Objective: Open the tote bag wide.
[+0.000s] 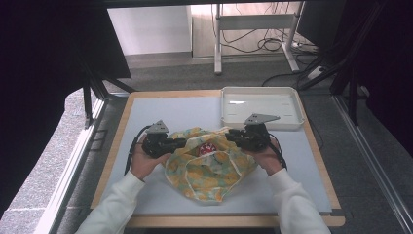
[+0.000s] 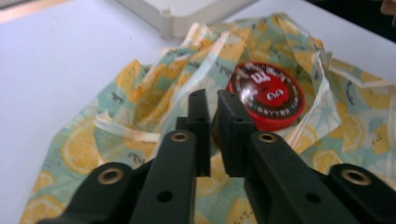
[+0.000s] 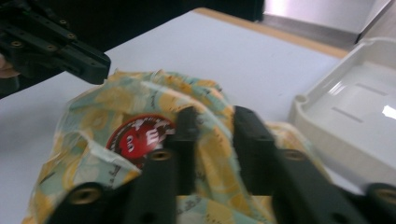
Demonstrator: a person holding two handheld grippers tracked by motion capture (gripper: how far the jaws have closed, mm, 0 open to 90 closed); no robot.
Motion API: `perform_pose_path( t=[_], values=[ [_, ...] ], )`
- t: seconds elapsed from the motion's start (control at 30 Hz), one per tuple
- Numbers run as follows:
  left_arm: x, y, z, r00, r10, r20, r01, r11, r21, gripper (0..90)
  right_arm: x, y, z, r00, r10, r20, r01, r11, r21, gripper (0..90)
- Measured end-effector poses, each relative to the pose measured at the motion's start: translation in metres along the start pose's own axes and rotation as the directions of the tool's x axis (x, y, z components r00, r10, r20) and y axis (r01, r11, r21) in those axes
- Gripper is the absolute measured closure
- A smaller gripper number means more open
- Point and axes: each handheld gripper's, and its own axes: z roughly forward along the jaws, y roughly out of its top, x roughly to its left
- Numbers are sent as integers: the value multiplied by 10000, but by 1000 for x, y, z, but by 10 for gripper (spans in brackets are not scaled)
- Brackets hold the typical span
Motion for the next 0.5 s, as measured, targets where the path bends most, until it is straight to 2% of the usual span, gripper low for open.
perform_pose_path(
  t=[0.1, 0.37, 0.47, 0.5],
  values=[
    [-2, -2, 6, 9999, 47, 120, -50, 9996, 279, 893, 0, -2, 5, 9998, -8, -223, 18, 9990, 440, 885],
    [-3, -4, 17, 9997, 10, 229, -24, 9983, 587, 900, 5, -9, 20, 9990, -155, -420, 206, 9921, 1239, 892],
    [-3, -5, 22, 9997, -15, 228, -1, 9974, 723, 900, 9, -17, 30, 9985, -466, -285, 511, 9811, 1868, 892],
    [-3, -5, 22, 9997, -15, 228, -1, 9974, 723, 900, 9, -17, 30, 9985, -466, -285, 511, 9811, 1868, 892]
  ],
)
